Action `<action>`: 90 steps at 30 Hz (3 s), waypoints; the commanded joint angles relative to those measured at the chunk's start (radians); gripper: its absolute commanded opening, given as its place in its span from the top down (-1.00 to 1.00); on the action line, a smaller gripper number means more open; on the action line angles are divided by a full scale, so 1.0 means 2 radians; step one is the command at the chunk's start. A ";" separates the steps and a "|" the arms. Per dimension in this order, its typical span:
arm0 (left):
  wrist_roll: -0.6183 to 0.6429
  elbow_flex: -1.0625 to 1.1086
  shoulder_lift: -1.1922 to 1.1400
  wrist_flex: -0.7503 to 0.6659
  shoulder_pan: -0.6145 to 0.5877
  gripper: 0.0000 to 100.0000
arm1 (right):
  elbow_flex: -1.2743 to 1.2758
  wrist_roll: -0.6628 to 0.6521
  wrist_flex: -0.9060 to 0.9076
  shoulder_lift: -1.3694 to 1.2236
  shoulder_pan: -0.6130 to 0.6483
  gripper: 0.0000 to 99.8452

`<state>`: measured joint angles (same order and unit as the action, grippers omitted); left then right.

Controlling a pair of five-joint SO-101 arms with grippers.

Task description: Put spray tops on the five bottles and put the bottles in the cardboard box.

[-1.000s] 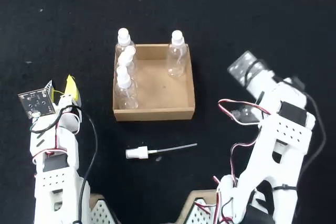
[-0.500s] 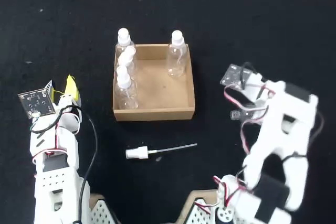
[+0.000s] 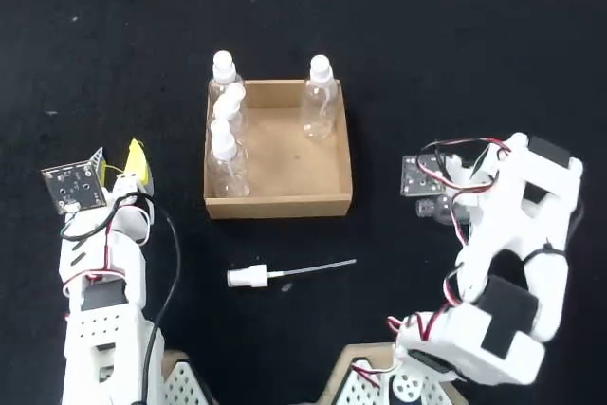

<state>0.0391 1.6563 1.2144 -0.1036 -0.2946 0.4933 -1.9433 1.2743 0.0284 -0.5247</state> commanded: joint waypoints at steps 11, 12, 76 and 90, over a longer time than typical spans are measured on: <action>0.001 -0.003 0.005 -0.012 0.005 0.80 | -0.027 0.031 -0.016 -0.063 -0.004 0.61; 0.001 -0.003 0.005 -0.012 0.005 0.80 | -0.027 0.052 -0.017 -0.063 -0.003 0.73; 0.001 -0.005 0.005 -0.012 0.006 0.80 | -0.095 0.616 0.077 0.178 0.009 0.98; 0.001 -0.018 0.005 0.023 0.001 0.80 | -0.062 0.862 0.022 0.425 0.255 0.98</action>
<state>0.0391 1.6563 1.2144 -0.1036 -0.2900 0.3736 -0.2816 1.3832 0.8140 -0.0982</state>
